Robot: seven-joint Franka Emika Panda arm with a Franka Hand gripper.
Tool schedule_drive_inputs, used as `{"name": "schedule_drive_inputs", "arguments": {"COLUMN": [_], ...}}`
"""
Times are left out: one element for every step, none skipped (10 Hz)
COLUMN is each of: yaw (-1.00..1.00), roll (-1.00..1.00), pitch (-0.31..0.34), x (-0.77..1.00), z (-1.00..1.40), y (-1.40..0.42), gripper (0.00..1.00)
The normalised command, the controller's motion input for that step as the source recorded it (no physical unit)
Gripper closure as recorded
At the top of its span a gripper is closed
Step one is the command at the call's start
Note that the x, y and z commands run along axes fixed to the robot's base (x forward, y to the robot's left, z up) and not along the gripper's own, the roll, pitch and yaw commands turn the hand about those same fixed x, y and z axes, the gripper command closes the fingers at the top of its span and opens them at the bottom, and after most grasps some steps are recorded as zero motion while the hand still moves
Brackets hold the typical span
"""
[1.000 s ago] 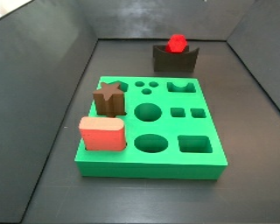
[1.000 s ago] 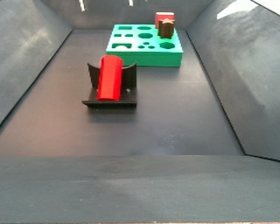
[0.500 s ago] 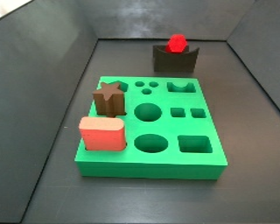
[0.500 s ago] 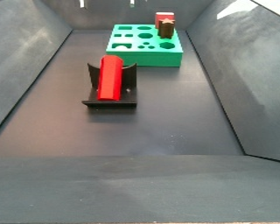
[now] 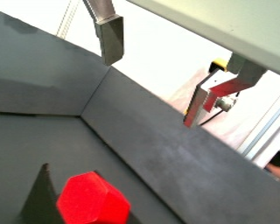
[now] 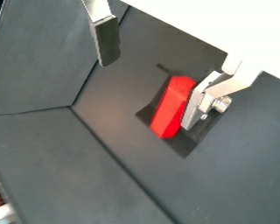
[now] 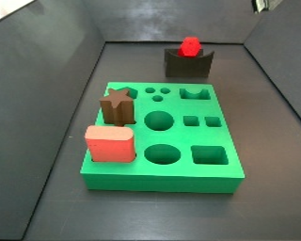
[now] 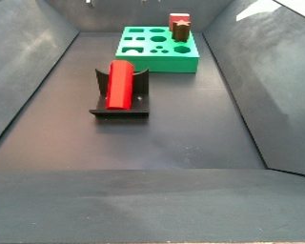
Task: Pick up the hexagon object. Move up. Place the hexagon object on the fixture. Regrasp the hexagon object. Move to above the board. Insert the hexagon object.
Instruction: Regrasp the hexagon object.
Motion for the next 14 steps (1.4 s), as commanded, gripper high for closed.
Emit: {"name": "schedule_drive_inputs", "arguments": {"yaw": [0.12,0.14,0.15,0.18,0.18,0.17,0.17,0.14,0.12,0.09,0.07,0.03,0.01,-0.02], "roll": [0.46,0.28,0.21,0.21,0.20,0.17,0.15,0.10,0.09,0.08,0.07,0.07,0.08,0.08], "pitch": [0.123,0.100,0.077,0.099,0.083,0.034,0.013,-0.039,-0.071,-0.102,-0.108,-0.103,-0.101,-0.085], "x": [0.09,0.08,0.07,0.03,0.03,0.05,0.06,0.07,0.08,0.09,0.10,0.11,0.12,0.10], "z": [-0.01,0.00,-0.01,-1.00,-1.00,-1.00,-1.00,-1.00,-1.00,-1.00,-1.00,-1.00,-0.99,-0.77], "y": [-0.04,-0.02,-0.02,0.08,0.07,0.06,0.06,0.06,0.05,0.05,0.05,0.04,0.03,0.02], "gripper": [0.00,0.00,0.00,0.00,0.00,0.00,0.00,0.00,0.00,0.00,0.00,0.00,0.00,0.00]}}
